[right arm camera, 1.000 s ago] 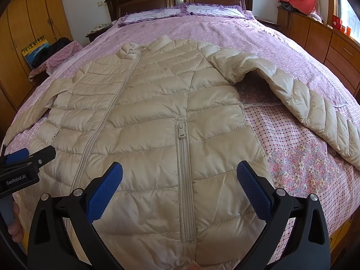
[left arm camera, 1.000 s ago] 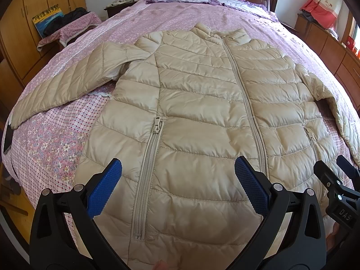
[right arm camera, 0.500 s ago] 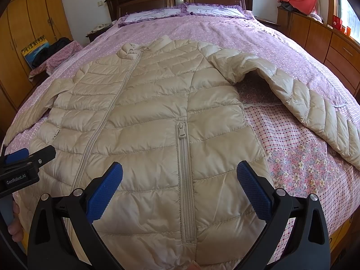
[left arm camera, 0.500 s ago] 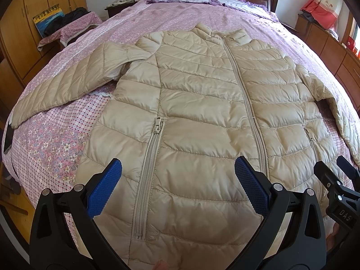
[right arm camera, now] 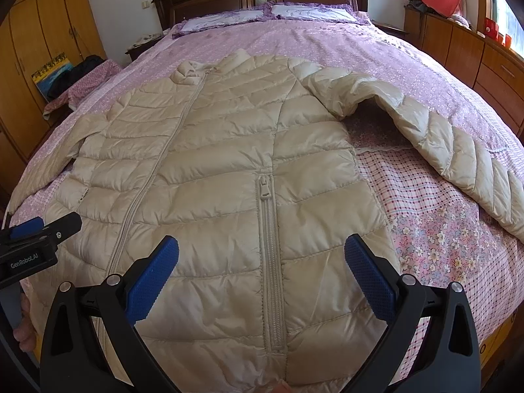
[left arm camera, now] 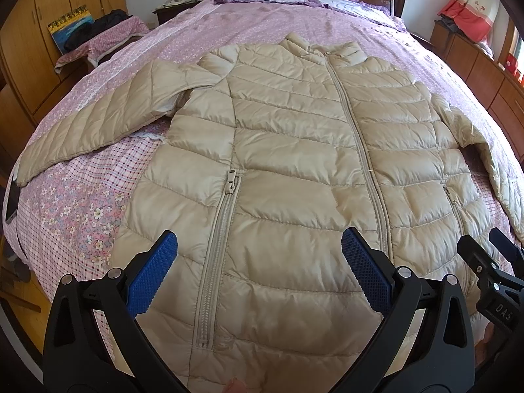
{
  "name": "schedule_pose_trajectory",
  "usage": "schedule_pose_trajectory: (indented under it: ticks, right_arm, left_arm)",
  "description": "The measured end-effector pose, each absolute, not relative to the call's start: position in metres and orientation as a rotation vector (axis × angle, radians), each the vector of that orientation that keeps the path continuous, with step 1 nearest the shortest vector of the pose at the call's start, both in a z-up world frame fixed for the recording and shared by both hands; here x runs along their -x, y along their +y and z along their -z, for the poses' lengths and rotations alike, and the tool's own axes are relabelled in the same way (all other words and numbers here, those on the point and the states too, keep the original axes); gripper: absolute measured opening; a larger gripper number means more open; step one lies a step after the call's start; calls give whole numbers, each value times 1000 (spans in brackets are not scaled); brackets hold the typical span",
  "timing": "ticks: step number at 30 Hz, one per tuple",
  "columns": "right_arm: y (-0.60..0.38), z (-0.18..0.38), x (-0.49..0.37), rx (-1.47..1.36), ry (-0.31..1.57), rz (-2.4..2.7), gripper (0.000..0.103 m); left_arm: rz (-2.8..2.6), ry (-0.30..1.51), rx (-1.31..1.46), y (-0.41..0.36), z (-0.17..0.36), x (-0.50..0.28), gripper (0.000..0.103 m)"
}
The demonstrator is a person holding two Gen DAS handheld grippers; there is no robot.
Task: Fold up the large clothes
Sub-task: 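Move the right tool to the sleeve lying across the bed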
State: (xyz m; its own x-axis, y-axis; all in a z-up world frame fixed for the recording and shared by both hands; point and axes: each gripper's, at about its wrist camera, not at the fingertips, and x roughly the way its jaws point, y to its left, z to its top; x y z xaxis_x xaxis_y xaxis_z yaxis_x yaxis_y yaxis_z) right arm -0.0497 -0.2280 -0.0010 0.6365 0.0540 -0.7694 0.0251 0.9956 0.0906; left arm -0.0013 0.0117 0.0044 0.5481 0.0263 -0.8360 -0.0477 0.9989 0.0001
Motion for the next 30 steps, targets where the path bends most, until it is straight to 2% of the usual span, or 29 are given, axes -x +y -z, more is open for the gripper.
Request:
schedule_pose_trajectory:
  ticks: [9, 18, 30]
  right_arm:
    - [-267, -3, 49, -209, 887, 17, 98]
    - [-352, -17, 52, -310, 818, 204, 98]
    - [-460, 14, 65, -682, 780, 327, 98]
  left_arm:
    - [-38, 980, 29, 13, -10, 1, 100]
    - [-37, 992, 24, 10, -9, -5, 100]
    - [20, 1049, 43, -3, 5, -17, 100]
